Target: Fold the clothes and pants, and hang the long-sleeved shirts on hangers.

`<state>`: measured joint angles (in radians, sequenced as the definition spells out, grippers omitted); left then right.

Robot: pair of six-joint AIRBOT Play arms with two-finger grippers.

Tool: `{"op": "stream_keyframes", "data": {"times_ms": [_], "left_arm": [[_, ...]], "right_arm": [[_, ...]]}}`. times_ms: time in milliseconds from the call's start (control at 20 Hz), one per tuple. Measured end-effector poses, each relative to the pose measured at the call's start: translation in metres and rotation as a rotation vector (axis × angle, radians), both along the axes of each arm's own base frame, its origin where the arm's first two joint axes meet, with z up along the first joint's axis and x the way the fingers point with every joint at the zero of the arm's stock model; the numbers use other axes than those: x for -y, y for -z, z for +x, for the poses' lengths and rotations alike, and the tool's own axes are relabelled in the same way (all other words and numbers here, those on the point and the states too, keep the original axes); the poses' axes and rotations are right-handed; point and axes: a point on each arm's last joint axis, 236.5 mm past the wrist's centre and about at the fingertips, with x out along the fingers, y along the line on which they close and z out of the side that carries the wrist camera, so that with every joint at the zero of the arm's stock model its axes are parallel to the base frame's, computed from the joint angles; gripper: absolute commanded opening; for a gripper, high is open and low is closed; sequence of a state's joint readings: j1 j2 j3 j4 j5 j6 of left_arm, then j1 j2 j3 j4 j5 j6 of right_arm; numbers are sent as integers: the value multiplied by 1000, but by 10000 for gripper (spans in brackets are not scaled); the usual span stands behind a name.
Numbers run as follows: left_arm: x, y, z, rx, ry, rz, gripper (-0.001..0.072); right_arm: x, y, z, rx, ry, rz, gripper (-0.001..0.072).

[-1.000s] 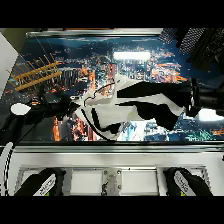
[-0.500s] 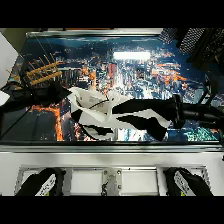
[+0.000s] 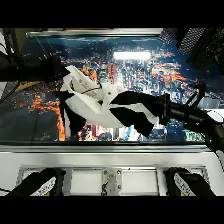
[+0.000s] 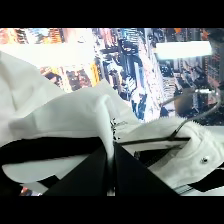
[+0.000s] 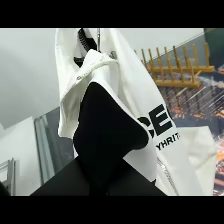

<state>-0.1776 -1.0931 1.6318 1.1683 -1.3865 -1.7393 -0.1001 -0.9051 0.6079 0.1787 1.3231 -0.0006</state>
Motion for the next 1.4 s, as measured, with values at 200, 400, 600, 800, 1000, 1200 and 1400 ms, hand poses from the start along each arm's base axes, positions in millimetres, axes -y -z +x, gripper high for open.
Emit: {"op": "stream_keyframes", "data": {"times_ms": [200,400,600,800,1000,1200,1400], "left_arm": [[1,-11,-7,12,3,109,11],[26,-17,-14,36,47,124,11],[55,-20,-19,59,99,111,11],[79,-35,-30,103,153,87,11],[97,-50,-40,144,197,61,11],[103,-54,-44,157,214,51,12],[105,-55,-45,176,236,62,129]], "right_arm": [[-3,-18,9,39,46,79,6],[-12,-25,6,61,58,163,5],[-26,-32,-3,83,43,224,6],[-26,-43,-1,98,69,283,7],[-28,-45,0,96,73,297,12],[-30,-42,1,87,72,298,10],[-31,-42,1,74,69,306,7]]}}
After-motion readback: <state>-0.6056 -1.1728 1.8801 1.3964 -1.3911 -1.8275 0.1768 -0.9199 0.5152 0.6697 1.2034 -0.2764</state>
